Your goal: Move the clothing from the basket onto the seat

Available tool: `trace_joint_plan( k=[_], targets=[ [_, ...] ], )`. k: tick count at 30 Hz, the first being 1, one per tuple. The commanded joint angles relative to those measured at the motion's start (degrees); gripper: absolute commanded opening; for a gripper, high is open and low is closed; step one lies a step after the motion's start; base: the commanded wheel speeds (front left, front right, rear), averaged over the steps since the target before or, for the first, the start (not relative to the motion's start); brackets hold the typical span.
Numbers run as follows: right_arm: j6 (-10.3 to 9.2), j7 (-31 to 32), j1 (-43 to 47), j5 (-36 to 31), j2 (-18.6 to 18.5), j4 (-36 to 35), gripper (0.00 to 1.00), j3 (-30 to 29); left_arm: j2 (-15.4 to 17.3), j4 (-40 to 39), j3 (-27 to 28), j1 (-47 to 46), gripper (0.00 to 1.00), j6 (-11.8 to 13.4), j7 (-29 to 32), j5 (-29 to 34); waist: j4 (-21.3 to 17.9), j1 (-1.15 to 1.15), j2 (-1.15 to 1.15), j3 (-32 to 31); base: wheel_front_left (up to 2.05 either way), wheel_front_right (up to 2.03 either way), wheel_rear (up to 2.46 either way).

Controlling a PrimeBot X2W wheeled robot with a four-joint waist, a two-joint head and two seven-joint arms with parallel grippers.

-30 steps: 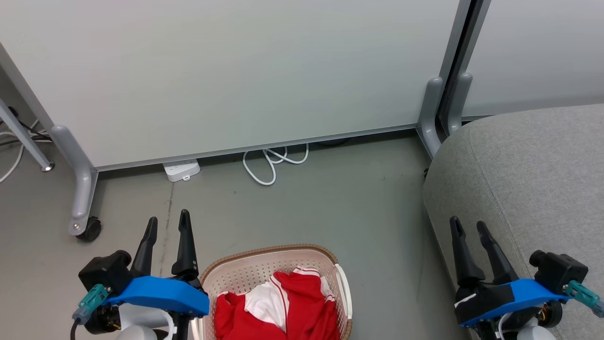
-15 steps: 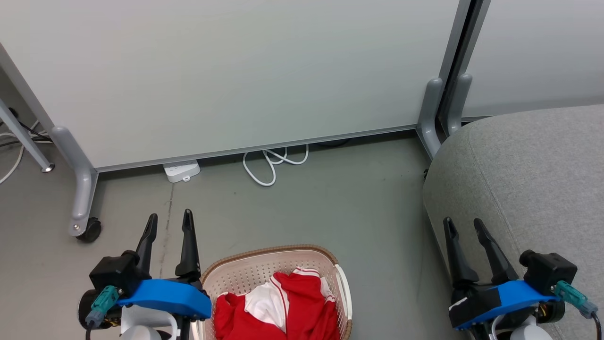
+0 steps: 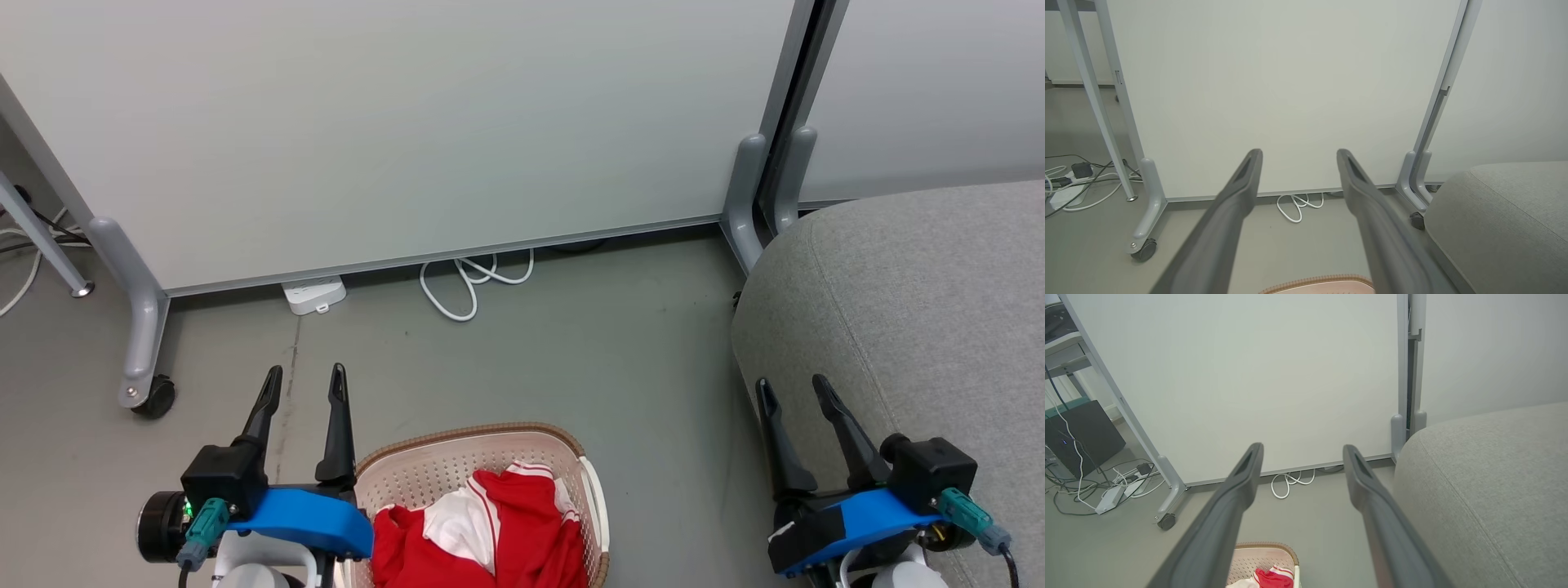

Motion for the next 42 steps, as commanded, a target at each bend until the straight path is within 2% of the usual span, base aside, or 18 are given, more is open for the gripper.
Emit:
trace_joint_plan(
  k=[1, 24, 42],
  targets=[
    [0.11, -0.66, -1.08, -1.52, -0.39, 0.09, 1.00, 0.22, 0.04, 0.02, -0.08, -1.03, 1.00, -0.19, -0.57, 1.52, 0.00, 0.00, 0.00, 0.05, 0.00, 0.00, 0.00],
    [0.09, -2.98, -1.42, -10.53, -0.44, 1.90, 1.00, 0.75, -0.81, 4.19, 0.41, -1.63, 1.00, -2.42, -2.92, 9.47, 0.31, 0.00, 0.00, 0.11, 0.00, 0.00, 0.00],
    [0.09, -2.94, -1.20, -9.14, -0.42, 2.68, 1.00, 0.32, -1.20, 5.93, 1.30, -1.72, 1.00, -3.21, -2.92, 8.67, 0.53, 0.00, 0.00, -0.06, 0.00, 0.00, 0.00]
  ],
)
